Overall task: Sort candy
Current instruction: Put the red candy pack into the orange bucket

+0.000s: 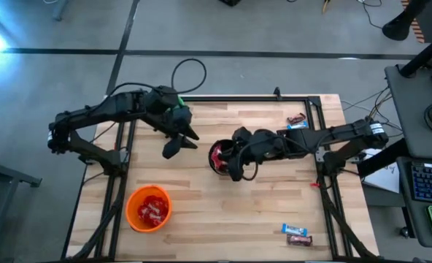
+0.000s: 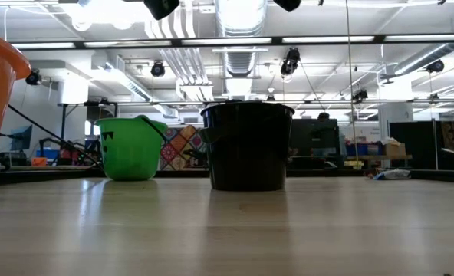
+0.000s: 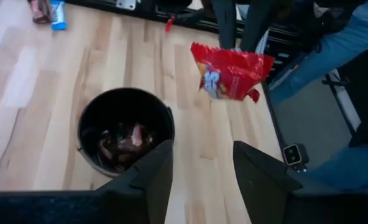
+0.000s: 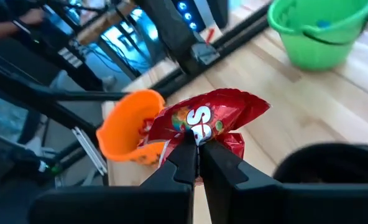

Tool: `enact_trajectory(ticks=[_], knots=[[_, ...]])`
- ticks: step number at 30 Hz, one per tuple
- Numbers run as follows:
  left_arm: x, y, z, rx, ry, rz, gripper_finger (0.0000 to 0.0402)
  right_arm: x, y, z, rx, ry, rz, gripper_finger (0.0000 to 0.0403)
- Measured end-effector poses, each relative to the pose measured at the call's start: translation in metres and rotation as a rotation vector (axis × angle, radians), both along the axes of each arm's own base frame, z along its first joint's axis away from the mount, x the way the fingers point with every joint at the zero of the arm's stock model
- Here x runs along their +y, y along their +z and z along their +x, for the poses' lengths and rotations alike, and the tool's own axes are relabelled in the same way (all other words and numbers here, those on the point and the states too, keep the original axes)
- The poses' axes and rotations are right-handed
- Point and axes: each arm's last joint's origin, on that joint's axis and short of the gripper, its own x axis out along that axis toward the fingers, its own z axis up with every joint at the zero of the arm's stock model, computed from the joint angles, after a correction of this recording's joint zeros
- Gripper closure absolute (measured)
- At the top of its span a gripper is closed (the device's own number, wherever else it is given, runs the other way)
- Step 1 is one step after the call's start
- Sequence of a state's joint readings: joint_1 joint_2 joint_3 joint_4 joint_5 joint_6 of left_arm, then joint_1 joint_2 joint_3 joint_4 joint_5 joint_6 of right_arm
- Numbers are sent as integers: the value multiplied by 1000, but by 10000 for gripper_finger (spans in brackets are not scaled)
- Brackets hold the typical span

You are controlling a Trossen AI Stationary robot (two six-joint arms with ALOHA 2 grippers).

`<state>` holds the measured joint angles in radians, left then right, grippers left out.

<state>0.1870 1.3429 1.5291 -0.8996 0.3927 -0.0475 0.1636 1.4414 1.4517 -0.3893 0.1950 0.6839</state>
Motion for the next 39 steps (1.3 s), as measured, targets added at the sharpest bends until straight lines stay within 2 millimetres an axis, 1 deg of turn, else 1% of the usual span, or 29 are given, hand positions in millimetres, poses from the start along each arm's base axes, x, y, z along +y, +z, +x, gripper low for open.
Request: enact_trajectory(ticks=[7, 10, 16, 20, 33, 36, 39], knots=[[-4, -2, 19, -67, -35, 18, 248, -4, 0, 15, -92, 35, -5, 394], [-4, -5, 23, -62, -43, 12, 248, -4, 0, 15, -89, 39, -10, 394], [-7, -4, 24, -90, -120, -44, 248, -5, 0, 15, -91, 39, -19, 394], [-9, -2, 24, -106, -169, -82, 248, -5, -3, 18, -83, 38, -20, 394], [-8, -4, 25, -93, -164, -83, 248, -5, -4, 19, -88, 38, -19, 394], [-7, -7, 28, -75, -121, -52, 248, -5, -3, 19, -92, 48, -9, 394], [-6, -11, 32, -58, -113, -50, 248, -5, -2, 20, -101, 52, -8, 394]])
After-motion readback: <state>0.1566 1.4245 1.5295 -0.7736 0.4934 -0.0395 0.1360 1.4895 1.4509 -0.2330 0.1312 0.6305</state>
